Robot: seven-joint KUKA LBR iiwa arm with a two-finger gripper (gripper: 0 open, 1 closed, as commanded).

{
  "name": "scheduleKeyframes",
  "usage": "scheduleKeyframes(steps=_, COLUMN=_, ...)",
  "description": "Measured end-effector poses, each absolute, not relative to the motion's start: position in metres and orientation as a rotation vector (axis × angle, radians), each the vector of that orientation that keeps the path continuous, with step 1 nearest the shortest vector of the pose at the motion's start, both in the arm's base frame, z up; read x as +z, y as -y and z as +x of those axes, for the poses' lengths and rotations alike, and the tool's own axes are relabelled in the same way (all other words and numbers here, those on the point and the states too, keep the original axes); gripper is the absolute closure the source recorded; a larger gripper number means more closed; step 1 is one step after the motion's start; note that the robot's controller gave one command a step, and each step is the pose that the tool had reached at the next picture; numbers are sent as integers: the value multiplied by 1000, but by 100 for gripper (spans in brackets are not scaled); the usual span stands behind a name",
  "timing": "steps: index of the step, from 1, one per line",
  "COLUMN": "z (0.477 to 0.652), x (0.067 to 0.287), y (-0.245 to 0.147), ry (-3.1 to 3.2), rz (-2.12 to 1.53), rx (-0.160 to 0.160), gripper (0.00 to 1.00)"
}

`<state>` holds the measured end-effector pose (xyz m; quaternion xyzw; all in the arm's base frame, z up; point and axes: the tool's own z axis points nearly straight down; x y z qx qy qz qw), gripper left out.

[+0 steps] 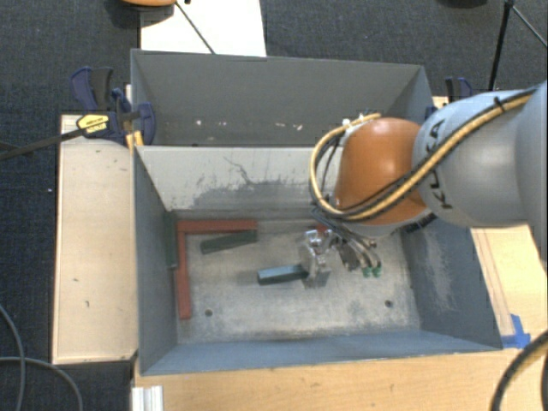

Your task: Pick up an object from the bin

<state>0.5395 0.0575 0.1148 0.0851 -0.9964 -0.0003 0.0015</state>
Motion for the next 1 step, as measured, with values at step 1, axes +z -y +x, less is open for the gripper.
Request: scheduleKeyframes(steps=1, z=513, x=279, y=-88, ry=3137, rz=215, rx=-1, gripper=100)
